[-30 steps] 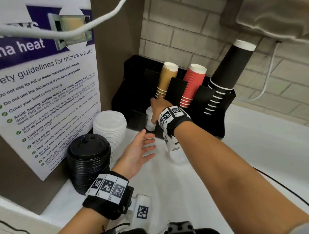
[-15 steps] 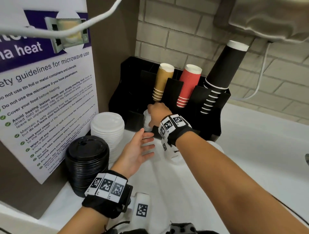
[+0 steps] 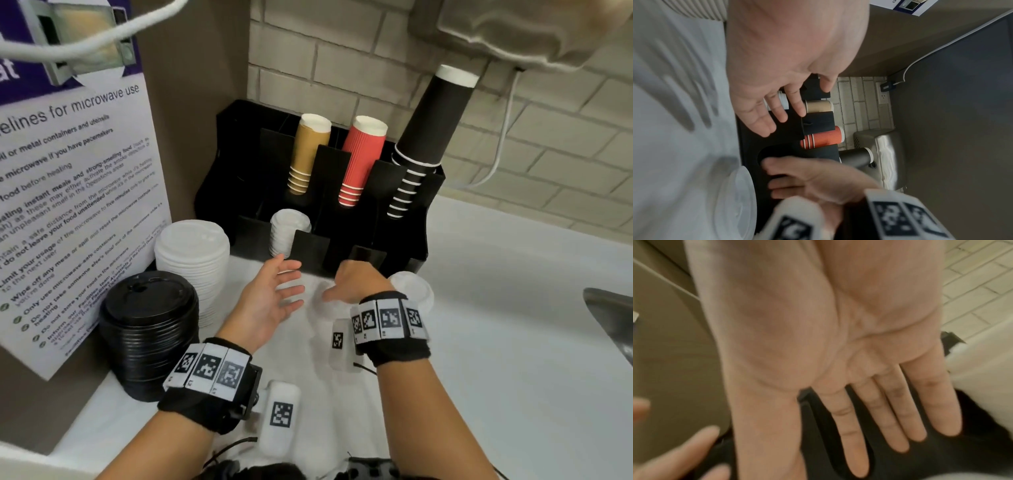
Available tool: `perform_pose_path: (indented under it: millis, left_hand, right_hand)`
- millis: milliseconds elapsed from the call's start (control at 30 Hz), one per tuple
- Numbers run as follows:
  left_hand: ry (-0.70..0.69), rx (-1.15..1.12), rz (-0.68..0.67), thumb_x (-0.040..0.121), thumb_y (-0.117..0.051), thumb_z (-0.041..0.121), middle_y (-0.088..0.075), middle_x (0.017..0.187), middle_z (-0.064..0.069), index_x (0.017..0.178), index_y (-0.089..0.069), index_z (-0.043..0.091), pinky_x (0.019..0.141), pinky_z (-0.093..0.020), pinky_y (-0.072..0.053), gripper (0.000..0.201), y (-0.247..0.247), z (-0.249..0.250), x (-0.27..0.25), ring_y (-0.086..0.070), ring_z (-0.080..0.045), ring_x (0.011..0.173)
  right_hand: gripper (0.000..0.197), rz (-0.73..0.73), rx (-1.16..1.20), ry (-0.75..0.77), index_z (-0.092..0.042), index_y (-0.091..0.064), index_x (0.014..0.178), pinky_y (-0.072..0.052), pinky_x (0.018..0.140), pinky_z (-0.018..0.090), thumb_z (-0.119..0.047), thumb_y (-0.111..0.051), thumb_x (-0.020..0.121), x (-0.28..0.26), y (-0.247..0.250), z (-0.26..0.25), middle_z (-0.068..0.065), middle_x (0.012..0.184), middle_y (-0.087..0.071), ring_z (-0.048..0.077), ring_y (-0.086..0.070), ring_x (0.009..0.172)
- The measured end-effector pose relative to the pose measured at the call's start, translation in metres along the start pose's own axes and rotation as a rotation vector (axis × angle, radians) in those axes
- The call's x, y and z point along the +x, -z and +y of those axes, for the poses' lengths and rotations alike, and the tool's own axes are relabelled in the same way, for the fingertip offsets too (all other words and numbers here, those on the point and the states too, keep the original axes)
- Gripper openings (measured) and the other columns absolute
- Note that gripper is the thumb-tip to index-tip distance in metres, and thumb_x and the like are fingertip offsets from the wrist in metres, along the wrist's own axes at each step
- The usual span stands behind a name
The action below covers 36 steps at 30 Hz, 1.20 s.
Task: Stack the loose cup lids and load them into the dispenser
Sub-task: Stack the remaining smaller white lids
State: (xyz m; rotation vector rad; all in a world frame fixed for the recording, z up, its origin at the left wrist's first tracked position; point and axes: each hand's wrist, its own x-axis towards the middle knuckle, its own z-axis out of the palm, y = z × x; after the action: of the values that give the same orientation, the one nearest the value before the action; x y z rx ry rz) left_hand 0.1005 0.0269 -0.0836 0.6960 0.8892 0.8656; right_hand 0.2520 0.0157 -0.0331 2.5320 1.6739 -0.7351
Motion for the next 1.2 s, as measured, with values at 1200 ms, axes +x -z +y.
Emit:
perform_pose_path:
  millis: [1200]
  left_hand:
    - [0.067,-0.229,-0.182,0.095,-0.044,0.005,-0.065,0.114,-0.014,0.114,-0.052,0.013,0.081,-0.057,-0.056,0.023,-0.019,-0.010,-0.006,-0.066,-0.039,0.102]
  right_hand:
    - [0.056,0.375,0.326,-0.126,-0.018,-0.043,0.100,-0.038,0.072,0.030,-0.033,-0.085,0.066,-0.021,0.013,0.105,0.007,0.107,-0.050,0.025,-0.049,0.092]
